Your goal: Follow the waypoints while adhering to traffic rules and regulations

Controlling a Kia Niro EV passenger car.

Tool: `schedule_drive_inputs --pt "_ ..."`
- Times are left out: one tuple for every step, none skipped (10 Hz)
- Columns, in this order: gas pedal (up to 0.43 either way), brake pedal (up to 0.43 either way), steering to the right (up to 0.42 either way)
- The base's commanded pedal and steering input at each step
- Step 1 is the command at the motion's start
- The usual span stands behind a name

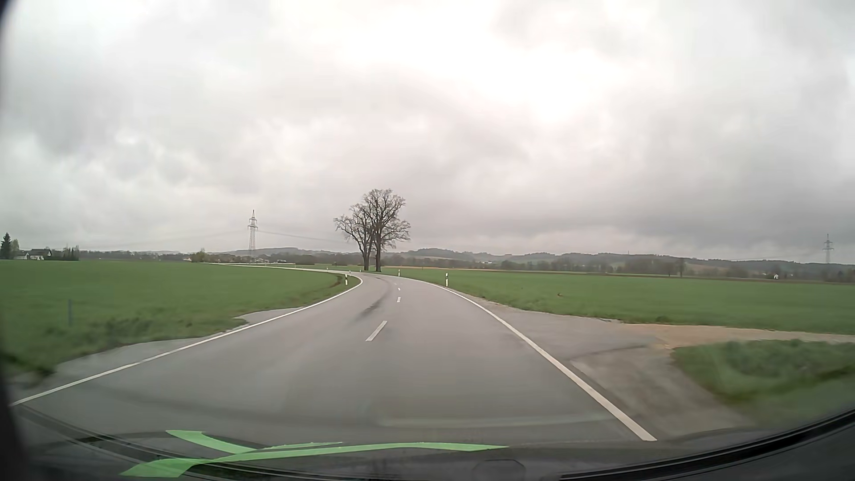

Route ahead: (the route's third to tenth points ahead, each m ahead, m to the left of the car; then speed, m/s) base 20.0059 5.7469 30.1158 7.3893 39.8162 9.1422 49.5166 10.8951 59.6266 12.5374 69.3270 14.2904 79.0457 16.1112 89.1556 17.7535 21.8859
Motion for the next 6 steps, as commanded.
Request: schedule_drive_inputs --pt "0.13 0.0 -0.021" --pt "0.13 0.0 -0.022" --pt "0.15 0.0 -0.023" --pt "0.157 0.0 -0.024" --pt "0.177 0.0 -0.025" --pt "0.177 0.0 -0.025"
